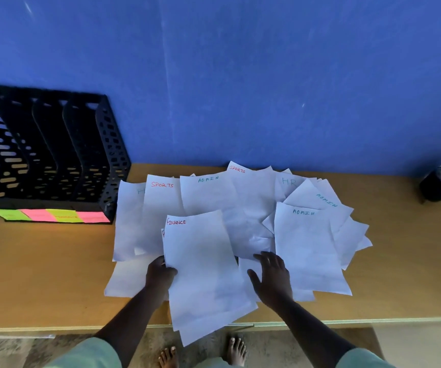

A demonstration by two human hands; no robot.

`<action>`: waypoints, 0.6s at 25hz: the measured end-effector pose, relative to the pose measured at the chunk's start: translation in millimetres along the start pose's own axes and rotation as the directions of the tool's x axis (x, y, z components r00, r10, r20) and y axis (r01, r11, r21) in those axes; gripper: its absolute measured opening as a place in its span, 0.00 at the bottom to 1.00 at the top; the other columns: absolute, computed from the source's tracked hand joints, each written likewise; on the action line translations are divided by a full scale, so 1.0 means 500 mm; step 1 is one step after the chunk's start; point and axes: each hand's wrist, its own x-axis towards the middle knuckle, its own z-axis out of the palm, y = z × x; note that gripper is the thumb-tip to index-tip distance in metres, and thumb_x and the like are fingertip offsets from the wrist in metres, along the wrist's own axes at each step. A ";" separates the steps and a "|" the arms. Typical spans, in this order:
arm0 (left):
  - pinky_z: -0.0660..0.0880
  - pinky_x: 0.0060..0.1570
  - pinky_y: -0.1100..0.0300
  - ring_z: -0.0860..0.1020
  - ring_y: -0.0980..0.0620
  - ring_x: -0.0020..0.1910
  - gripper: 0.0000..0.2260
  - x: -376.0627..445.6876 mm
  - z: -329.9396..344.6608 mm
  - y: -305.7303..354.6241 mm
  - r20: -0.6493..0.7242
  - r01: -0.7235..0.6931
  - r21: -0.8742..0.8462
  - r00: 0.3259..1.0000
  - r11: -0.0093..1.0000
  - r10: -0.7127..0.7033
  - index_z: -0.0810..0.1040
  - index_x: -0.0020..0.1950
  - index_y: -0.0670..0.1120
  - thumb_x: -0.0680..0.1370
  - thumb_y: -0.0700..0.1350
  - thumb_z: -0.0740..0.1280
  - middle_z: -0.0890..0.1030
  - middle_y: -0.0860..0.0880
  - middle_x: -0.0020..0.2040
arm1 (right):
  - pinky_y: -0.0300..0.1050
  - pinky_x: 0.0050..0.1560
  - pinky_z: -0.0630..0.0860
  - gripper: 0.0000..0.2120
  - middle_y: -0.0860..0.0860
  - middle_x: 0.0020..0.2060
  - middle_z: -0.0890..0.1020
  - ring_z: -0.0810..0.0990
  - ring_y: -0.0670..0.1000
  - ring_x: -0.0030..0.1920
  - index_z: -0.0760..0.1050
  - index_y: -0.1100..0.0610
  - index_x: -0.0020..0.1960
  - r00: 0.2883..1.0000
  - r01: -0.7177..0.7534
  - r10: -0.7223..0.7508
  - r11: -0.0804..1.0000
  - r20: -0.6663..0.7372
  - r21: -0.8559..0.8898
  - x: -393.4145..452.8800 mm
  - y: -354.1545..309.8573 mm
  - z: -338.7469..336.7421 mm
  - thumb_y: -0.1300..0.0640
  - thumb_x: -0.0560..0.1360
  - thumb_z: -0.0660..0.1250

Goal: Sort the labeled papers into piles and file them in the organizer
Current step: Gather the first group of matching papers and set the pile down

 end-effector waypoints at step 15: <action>0.71 0.46 0.58 0.78 0.42 0.49 0.13 0.007 0.021 0.037 -0.015 -0.114 0.151 0.993 0.982 0.118 0.76 0.57 0.41 0.77 0.32 0.60 0.81 0.40 0.53 | 0.58 0.73 0.66 0.22 0.54 0.77 0.67 0.61 0.59 0.79 0.73 0.50 0.71 0.973 -0.199 0.195 0.980 -0.126 -0.022 0.053 0.041 -0.004 0.42 0.80 0.64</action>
